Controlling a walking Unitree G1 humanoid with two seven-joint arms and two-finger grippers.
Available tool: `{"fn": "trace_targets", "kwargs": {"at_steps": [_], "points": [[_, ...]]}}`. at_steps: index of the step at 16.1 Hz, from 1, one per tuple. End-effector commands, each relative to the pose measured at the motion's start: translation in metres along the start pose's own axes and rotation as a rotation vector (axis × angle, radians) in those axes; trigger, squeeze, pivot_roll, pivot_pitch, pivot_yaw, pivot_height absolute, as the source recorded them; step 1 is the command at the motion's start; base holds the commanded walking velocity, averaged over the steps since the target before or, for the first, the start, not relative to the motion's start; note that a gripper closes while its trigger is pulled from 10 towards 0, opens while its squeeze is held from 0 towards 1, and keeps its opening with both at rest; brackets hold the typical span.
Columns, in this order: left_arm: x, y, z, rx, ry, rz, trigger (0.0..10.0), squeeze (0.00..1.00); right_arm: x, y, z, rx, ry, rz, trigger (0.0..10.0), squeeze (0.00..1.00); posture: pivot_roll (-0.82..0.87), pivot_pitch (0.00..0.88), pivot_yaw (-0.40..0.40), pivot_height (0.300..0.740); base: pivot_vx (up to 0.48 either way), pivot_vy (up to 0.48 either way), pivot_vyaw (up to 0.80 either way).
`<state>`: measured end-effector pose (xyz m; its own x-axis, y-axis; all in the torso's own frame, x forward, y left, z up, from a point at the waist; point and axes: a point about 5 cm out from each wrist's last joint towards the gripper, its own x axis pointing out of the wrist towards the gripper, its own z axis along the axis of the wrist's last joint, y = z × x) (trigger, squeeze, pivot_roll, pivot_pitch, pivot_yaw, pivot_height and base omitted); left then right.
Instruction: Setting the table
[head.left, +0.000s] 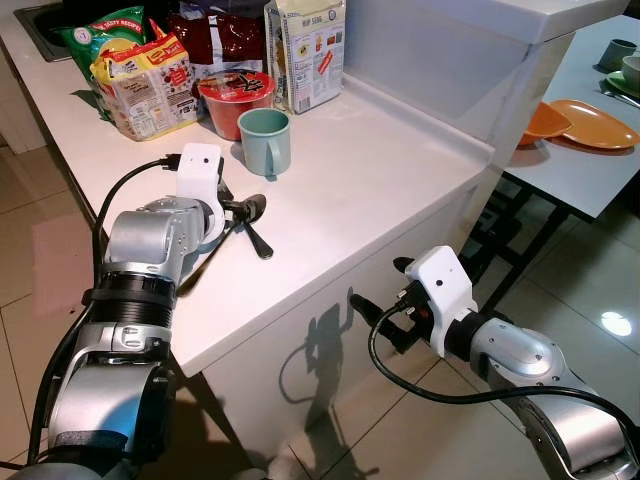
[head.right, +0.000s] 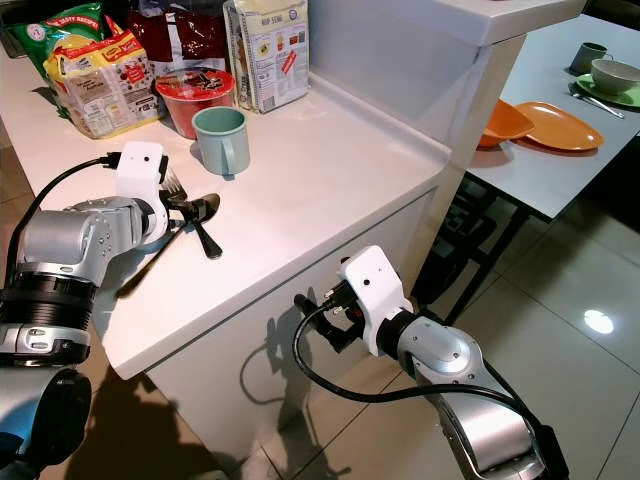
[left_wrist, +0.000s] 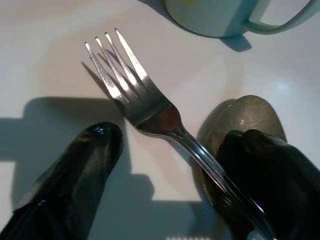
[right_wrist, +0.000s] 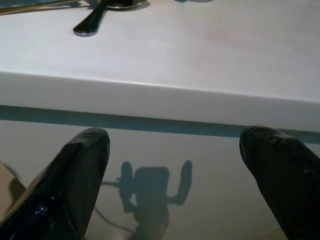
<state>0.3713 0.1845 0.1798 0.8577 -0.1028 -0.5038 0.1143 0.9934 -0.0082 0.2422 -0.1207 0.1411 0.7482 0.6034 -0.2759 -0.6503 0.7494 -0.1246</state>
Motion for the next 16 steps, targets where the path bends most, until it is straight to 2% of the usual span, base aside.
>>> {"fn": "trace_targets", "kwargs": {"at_steps": [1, 9, 14, 16], "points": [[0.0026, 0.0007, -0.0064, -0.032, 0.033, -0.016, 0.0, 0.00, -0.0021, -0.0001, 0.0023, -0.007, -0.002, 0.004, 10.0, 0.00, 0.06, 0.000, 0.006, 0.740, 0.000, 0.000, 0.00], [0.0034, 0.0001, -0.0074, -0.009, 0.023, -0.036, 0.0, 0.00, -0.0011, -0.0009, -0.0018, -0.008, 0.007, 0.002, 10.0, 0.00, 0.06, 0.000, 0.003, 0.740, 0.000, 0.000, 0.00], [0.0034, -0.0004, -0.0094, 0.064, 0.026, -0.035, 0.0, 0.00, -0.0016, -0.0003, -0.0010, -0.009, 0.006, 0.001, 10.0, 0.00, 0.06, 0.000, 0.003, 0.740, 0.000, 0.000, 0.00], [0.0033, -0.0001, -0.0092, 0.068, 0.025, -0.032, 0.0, 0.00, -0.0022, 0.0000, 0.0010, -0.010, 0.004, 0.001, 10.0, 0.00, 0.06, 0.000, 0.002, 0.740, 0.000, 0.000, 0.00]]}}
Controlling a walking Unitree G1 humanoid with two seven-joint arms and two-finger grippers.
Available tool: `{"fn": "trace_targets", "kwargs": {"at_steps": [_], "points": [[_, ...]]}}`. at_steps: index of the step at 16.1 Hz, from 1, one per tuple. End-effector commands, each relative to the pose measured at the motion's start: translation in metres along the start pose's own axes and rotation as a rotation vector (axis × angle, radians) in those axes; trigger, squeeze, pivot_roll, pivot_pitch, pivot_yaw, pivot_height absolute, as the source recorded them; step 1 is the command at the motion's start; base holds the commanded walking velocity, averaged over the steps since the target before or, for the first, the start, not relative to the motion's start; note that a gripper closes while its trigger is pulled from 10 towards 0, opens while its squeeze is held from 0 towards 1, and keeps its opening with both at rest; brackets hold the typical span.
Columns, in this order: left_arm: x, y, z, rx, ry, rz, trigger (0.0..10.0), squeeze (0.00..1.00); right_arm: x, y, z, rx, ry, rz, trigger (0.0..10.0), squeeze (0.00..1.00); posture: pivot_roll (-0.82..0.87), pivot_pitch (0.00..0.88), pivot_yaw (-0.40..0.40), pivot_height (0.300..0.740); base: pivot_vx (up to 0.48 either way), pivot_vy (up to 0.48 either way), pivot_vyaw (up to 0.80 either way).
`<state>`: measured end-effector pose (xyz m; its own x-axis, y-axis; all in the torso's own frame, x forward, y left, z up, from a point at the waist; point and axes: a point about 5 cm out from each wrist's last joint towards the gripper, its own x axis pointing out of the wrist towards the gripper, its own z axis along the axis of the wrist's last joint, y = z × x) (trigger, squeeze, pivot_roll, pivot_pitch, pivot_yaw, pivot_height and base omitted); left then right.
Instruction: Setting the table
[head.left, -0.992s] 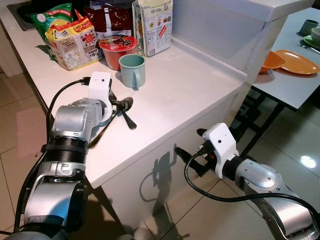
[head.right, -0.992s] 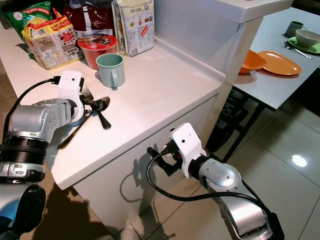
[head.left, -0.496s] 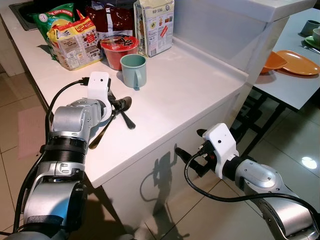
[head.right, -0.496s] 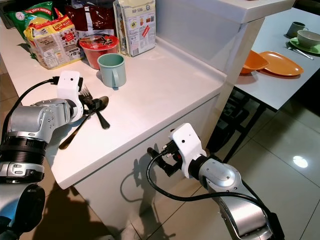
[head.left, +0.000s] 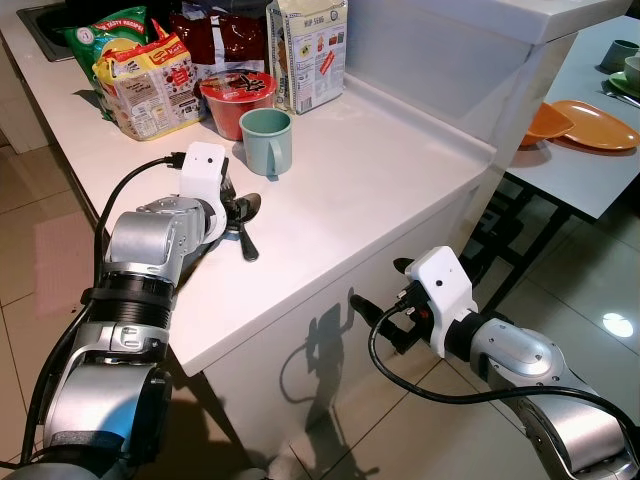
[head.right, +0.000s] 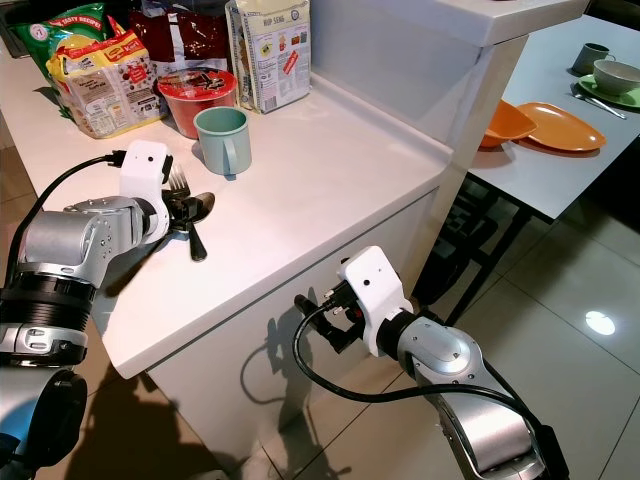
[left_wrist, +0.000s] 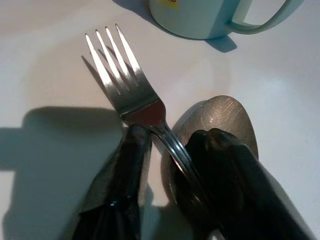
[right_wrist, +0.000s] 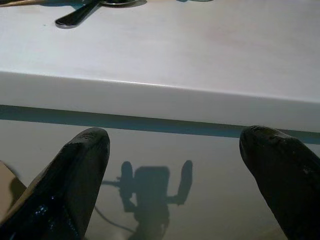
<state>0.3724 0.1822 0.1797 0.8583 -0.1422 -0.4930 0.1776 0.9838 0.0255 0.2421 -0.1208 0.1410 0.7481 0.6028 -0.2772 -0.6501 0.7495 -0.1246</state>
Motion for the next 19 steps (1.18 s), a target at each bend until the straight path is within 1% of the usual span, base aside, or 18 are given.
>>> {"fn": "trace_targets", "kwargs": {"at_steps": [1, 5, 11, 14, 15, 17, 18, 19], "points": [[0.002, 0.002, -0.010, 0.017, 0.039, 0.007, 0.0, 0.00, -0.002, 0.000, 0.002, -0.011, 0.001, 0.002, 10.0, 0.00, 0.06, 0.000, 0.002, 0.740, 0.000, 0.000, 0.00], [0.001, 0.003, -0.009, 0.029, 0.033, 0.007, 0.0, 0.00, -0.002, -0.001, 0.001, -0.010, 0.005, 0.000, 10.0, 0.00, 0.06, 0.000, 0.002, 0.740, 0.000, 0.000, 0.00], [-0.002, 0.006, 0.002, 0.005, -0.026, 0.024, 0.0, 0.00, -0.001, -0.004, -0.002, -0.012, 0.009, -0.012, 10.0, 0.00, 0.05, 0.000, 0.006, 0.740, 0.000, 0.000, 0.00], [-0.009, 0.011, 0.014, -0.012, -0.076, 0.026, 0.0, 0.00, 0.000, -0.003, 0.000, -0.015, 0.006, -0.012, 10.0, 0.00, 0.05, 0.000, 0.003, 0.740, 0.000, 0.000, 0.00], [-0.010, 0.011, 0.016, -0.026, -0.088, 0.018, 0.0, 0.00, 0.000, -0.003, 0.000, -0.015, 0.006, -0.012, 10.0, 0.00, 0.06, 0.000, 0.002, 0.740, 0.000, 0.000, 0.00], [-0.017, 0.011, 0.026, -0.081, -0.133, -0.010, 0.0, 0.00, 0.000, -0.003, 0.001, -0.016, 0.003, -0.012, 10.0, 0.00, 0.06, 0.000, 0.001, 0.740, 0.000, 0.000, 0.00], [-0.018, 0.011, 0.028, -0.092, -0.142, -0.017, 0.0, 0.00, 0.000, -0.003, 0.001, -0.016, 0.003, -0.012, 10.0, 0.00, 0.06, 0.000, 0.001, 0.740, 0.000, 0.000, 0.00], [-0.023, 0.011, 0.034, -0.112, -0.175, -0.031, 0.0, 0.00, 0.000, -0.003, 0.002, -0.016, 0.001, -0.012, 10.0, 0.00, 0.06, 0.000, 0.001, 0.740, 0.000, 0.000, 0.00]]}}
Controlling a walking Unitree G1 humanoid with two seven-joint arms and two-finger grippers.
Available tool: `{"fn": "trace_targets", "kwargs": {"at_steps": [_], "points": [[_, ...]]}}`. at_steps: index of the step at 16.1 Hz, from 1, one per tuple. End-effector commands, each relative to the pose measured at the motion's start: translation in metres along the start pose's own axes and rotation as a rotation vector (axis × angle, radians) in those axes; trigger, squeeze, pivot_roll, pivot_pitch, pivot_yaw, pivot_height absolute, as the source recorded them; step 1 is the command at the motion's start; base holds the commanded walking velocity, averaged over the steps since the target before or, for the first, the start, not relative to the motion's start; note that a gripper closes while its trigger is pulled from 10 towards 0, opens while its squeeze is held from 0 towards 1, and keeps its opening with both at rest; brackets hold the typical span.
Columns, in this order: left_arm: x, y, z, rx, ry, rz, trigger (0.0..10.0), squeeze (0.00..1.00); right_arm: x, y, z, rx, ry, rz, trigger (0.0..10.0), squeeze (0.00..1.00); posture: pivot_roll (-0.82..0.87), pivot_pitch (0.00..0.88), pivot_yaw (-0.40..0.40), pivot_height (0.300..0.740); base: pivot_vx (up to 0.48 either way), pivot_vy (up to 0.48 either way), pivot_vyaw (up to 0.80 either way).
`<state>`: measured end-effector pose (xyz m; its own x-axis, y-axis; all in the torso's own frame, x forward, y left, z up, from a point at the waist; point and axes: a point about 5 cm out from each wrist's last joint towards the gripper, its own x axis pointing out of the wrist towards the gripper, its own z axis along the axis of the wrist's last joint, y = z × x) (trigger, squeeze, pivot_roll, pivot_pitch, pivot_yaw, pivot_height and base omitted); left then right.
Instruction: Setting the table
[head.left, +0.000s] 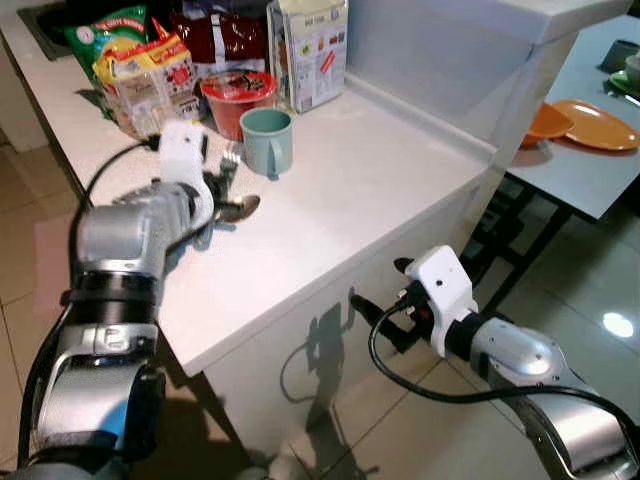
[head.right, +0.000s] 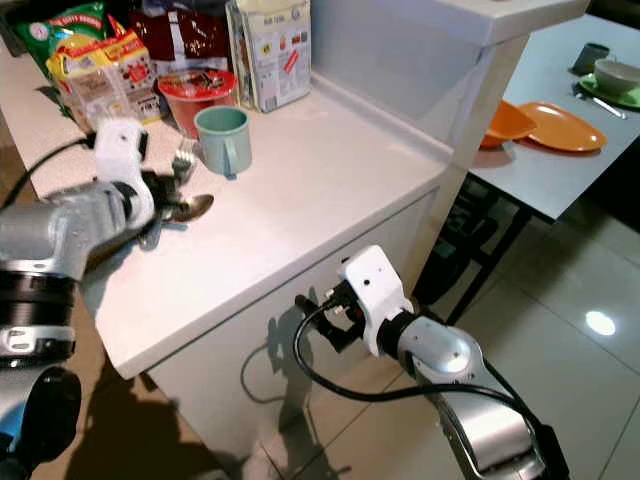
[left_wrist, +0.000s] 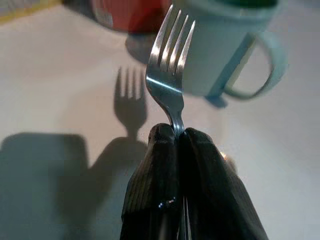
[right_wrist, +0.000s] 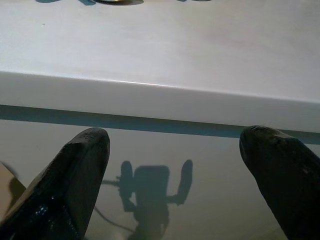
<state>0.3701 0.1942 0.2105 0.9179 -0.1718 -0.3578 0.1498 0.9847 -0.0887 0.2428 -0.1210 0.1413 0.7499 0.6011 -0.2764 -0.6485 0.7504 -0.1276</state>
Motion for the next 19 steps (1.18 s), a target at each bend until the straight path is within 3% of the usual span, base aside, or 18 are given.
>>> {"fn": "trace_targets", "kwargs": {"at_steps": [1, 6, 8, 9, 13, 14, 15, 19], "points": [[-0.005, -0.002, 0.014, -0.014, -0.046, -0.010, 0.0, 0.00, 0.000, -0.003, 0.003, -0.013, 0.001, -0.011, 10.0, 0.00, 0.06, 0.000, 0.000, 0.740, 0.000, 0.000, 0.00], [-0.029, 0.014, 0.038, -0.160, -0.257, 0.035, 0.0, 0.00, -0.001, -0.018, 0.007, 0.007, -0.054, -0.122, 10.0, 0.00, 0.07, 0.000, -0.004, 0.740, 0.000, 0.000, 0.00], [-0.050, 0.009, 0.045, -0.124, -0.414, 0.004, 0.0, 0.00, 0.002, -0.030, 0.021, 0.063, -0.177, -0.234, 10.0, 0.00, 0.08, 0.000, -0.007, 0.740, 0.000, 0.000, 0.00], [-0.056, 0.001, 0.044, -0.060, -0.454, -0.028, 0.0, 0.00, 0.002, -0.033, 0.028, 0.076, -0.223, -0.270, 10.0, 0.00, 0.08, 0.000, -0.008, 0.740, 0.000, 0.000, 0.00], [-0.060, -0.002, 0.043, -0.039, -0.480, -0.034, 0.0, 0.00, 0.001, -0.034, 0.031, 0.084, -0.249, -0.290, 10.0, 0.00, 0.07, 0.000, -0.008, 0.740, 0.000, 0.000, 0.00], [-0.069, -0.016, 0.025, 0.074, -0.546, -0.002, 10.0, 0.00, -0.003, -0.037, 0.044, 0.075, -0.319, -0.326, 10.0, 0.00, 0.06, 0.000, -0.039, 0.740, 0.000, 0.000, 0.00], [-0.078, -0.031, 0.006, 0.190, -0.603, 0.037, 10.0, 0.00, -0.006, -0.040, 0.053, 0.053, -0.366, -0.341, 10.0, 0.00, 0.08, 0.000, -0.047, 0.740, 0.000, 0.000, 0.00], [-0.085, -0.045, -0.010, 0.212, -0.606, 0.027, 10.0, 0.00, 0.002, -0.037, 0.058, 0.042, -0.403, -0.349, 10.0, 0.00, 0.07, 0.000, -0.051, 0.740, 0.000, -0.124, 0.00]]}}
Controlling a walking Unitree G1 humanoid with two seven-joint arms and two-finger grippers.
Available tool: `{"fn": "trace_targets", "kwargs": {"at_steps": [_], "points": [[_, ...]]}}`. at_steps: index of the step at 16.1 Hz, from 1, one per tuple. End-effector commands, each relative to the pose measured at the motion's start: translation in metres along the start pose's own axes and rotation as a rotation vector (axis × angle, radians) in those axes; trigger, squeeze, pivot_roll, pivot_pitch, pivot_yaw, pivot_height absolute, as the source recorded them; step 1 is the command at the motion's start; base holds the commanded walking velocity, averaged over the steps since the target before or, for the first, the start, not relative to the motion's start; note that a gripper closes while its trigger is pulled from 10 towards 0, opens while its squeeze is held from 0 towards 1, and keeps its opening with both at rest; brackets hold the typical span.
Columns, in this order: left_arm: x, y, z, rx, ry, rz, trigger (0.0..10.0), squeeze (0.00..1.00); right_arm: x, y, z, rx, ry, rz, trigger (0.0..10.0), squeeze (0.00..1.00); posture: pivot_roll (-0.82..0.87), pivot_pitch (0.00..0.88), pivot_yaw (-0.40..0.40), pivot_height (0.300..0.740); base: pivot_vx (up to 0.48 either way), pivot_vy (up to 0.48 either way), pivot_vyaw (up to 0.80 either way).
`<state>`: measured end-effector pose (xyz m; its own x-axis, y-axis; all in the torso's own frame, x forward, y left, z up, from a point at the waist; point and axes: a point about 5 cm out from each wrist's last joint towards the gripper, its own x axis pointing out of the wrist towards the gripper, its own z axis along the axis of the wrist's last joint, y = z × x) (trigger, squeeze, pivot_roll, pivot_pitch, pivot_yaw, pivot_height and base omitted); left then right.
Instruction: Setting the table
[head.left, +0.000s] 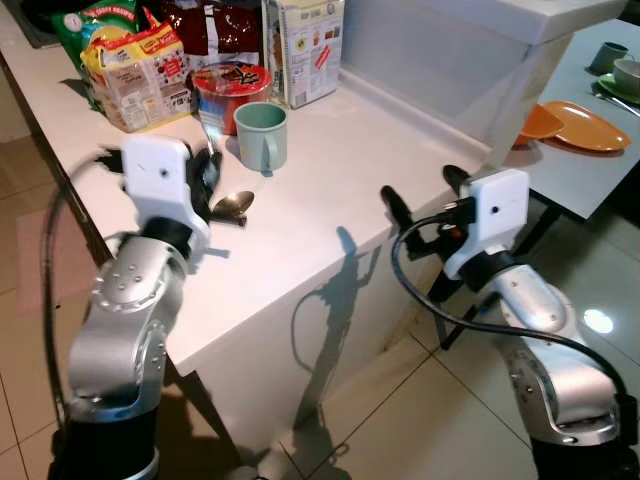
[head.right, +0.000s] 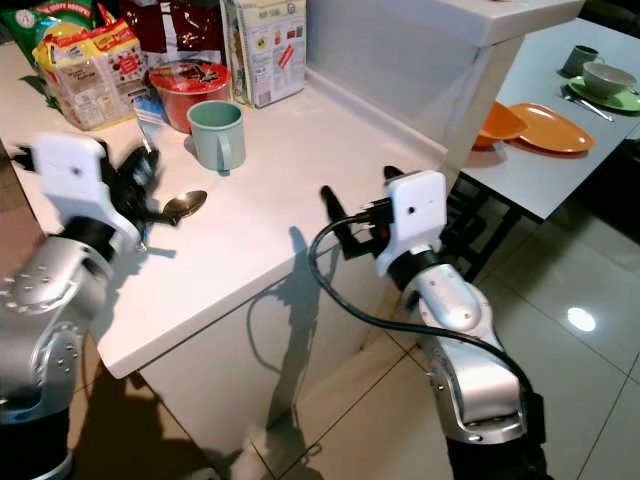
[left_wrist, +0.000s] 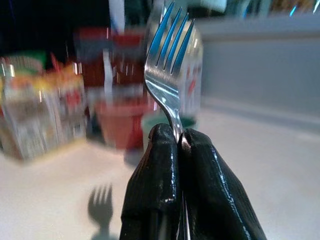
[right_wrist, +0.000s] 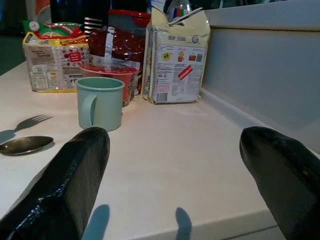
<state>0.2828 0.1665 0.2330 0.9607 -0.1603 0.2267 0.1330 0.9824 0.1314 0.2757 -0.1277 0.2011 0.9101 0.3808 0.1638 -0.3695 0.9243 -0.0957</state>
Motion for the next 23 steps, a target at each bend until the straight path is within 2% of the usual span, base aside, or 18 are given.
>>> {"fn": "trace_targets", "kwargs": {"at_steps": [1, 6, 10, 13, 17, 20, 23], "points": [[-0.002, -0.009, -0.005, 0.028, 0.002, -0.031, 10.0, 0.00, -0.001, -0.002, 0.001, -0.018, -0.004, -0.021, 10.0, 0.00, 0.06, 0.000, -0.051, 0.740, 0.000, -0.259, 0.00], [-0.008, -0.019, -0.007, 0.086, -0.026, -0.036, 10.0, 0.00, 0.001, -0.005, -0.002, -0.050, -0.017, -0.036, 10.0, 0.00, 0.07, 0.000, -0.051, 0.740, 0.000, -0.378, 0.00], [0.003, -0.024, -0.008, 0.108, -0.039, -0.034, 10.0, 0.00, 0.001, -0.005, 0.000, -0.067, -0.018, -0.050, 10.0, 0.00, 0.05, 0.000, -0.045, 0.740, 0.000, -0.448, 0.10], [0.005, -0.033, -0.015, 0.119, -0.013, -0.036, 10.0, 0.00, 0.001, -0.012, -0.004, -0.078, -0.008, -0.088, 10.0, 0.00, 0.07, 0.000, -0.043, 0.740, 0.000, -0.449, 0.80], [0.010, -0.030, -0.025, 0.137, 0.018, -0.021, 10.0, 0.00, 0.001, -0.018, -0.005, -0.101, 0.004, -0.133, 10.0, 0.00, 0.04, 0.000, -0.033, 0.740, 0.000, -0.448, 0.80], [0.012, -0.026, -0.025, 0.151, 0.024, 0.004, 10.0, 0.00, 0.001, -0.026, -0.011, -0.108, 0.034, -0.176, 10.0, 0.00, 0.06, 0.000, -0.043, 0.740, 0.000, -0.446, 0.80], [0.014, -0.024, -0.028, 0.134, 0.037, 0.024, 10.0, 0.00, 0.003, -0.024, -0.011, -0.106, 0.041, -0.186, 10.0, 0.00, 0.05, 0.000, -0.038, 0.740, 0.000, -0.449, 0.80]]}}
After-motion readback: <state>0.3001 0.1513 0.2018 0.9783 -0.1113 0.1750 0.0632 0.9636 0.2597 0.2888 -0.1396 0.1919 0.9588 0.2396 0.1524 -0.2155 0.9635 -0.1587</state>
